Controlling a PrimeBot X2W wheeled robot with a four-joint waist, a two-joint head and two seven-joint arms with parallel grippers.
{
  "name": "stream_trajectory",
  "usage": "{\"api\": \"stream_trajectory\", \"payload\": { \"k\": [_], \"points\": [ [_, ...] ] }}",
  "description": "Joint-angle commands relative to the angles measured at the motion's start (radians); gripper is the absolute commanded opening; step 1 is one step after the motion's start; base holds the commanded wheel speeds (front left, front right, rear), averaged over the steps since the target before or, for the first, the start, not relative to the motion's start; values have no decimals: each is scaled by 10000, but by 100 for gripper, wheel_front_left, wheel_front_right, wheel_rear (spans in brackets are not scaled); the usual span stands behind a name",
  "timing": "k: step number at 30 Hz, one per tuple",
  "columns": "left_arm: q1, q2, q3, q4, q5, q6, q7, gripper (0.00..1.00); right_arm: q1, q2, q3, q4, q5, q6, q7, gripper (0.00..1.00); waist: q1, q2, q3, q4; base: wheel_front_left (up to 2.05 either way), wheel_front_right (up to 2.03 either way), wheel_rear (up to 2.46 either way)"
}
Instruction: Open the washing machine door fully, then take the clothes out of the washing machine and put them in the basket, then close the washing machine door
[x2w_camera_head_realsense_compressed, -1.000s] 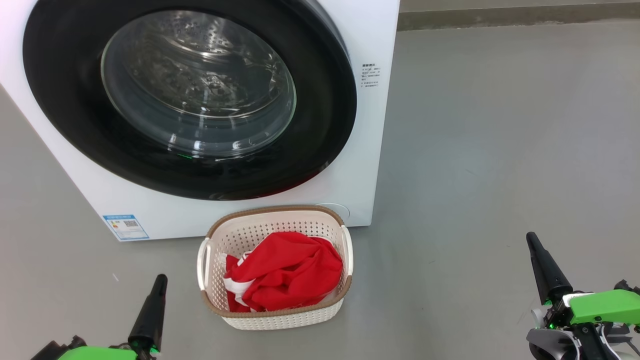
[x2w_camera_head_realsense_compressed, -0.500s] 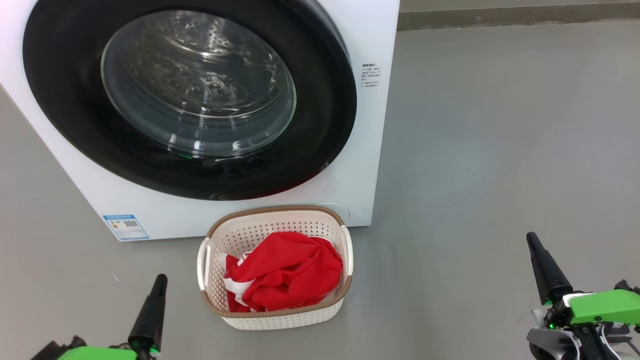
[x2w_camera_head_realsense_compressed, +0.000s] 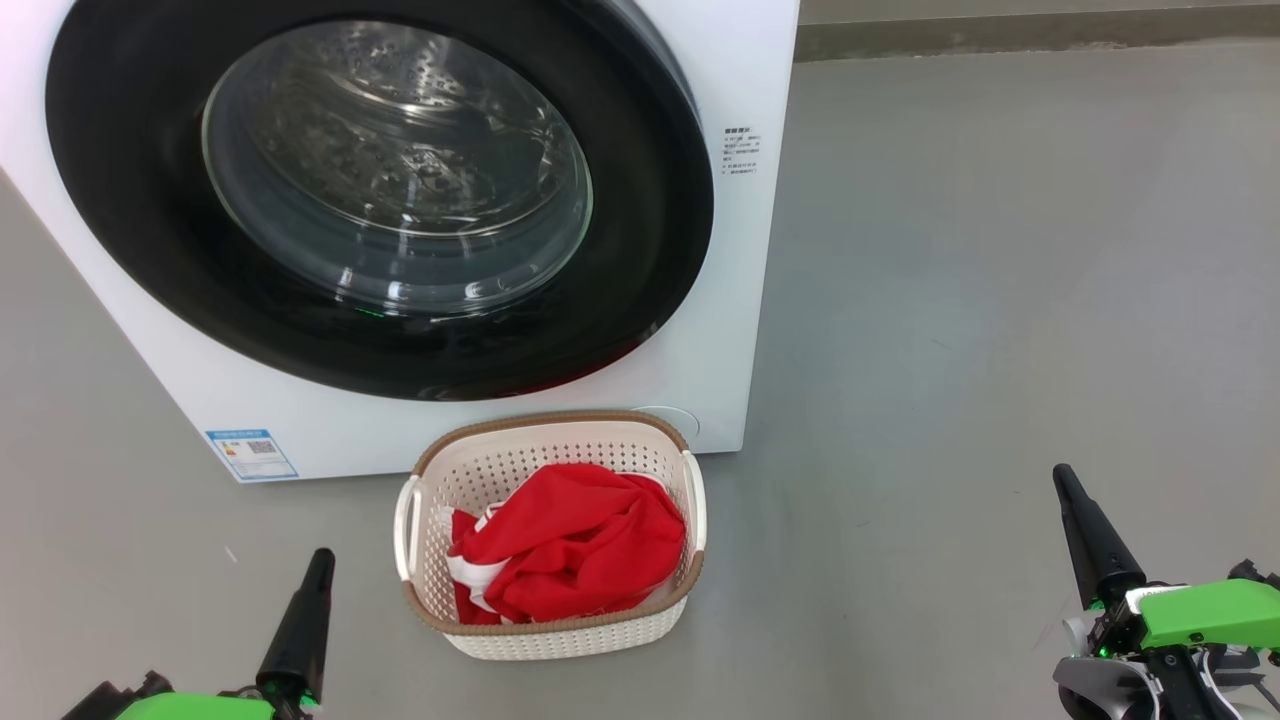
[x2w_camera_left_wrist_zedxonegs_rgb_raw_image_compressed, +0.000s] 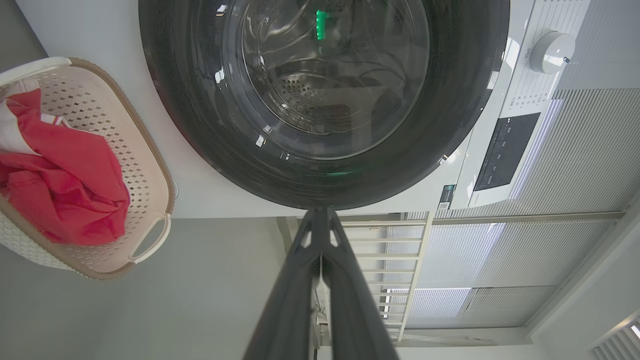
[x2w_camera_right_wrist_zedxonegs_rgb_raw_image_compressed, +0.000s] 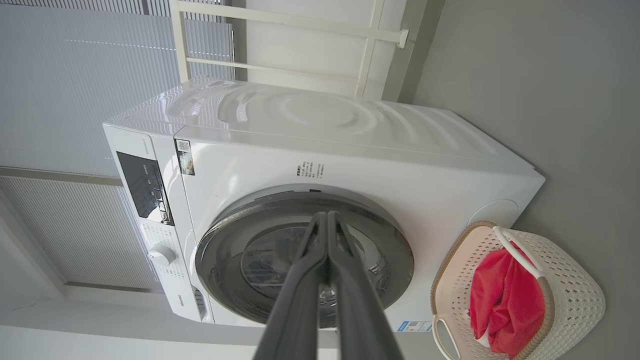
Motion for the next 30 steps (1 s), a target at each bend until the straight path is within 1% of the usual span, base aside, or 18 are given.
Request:
{"api": "stream_trajectory", "payload": {
  "k": [1, 30],
  "points": [
    [-392, 179, 342, -207, -71, -71, 43, 0, -431, -88, 162, -244, 2, 6, 56, 0, 0, 0, 0, 0, 0, 0, 0],
    [-392, 179, 342, -208, -71, -71, 43, 0, -432, -83, 155, -244, -4, 6, 61, 0, 0, 0, 0, 0, 0, 0, 0]
  ]
}}
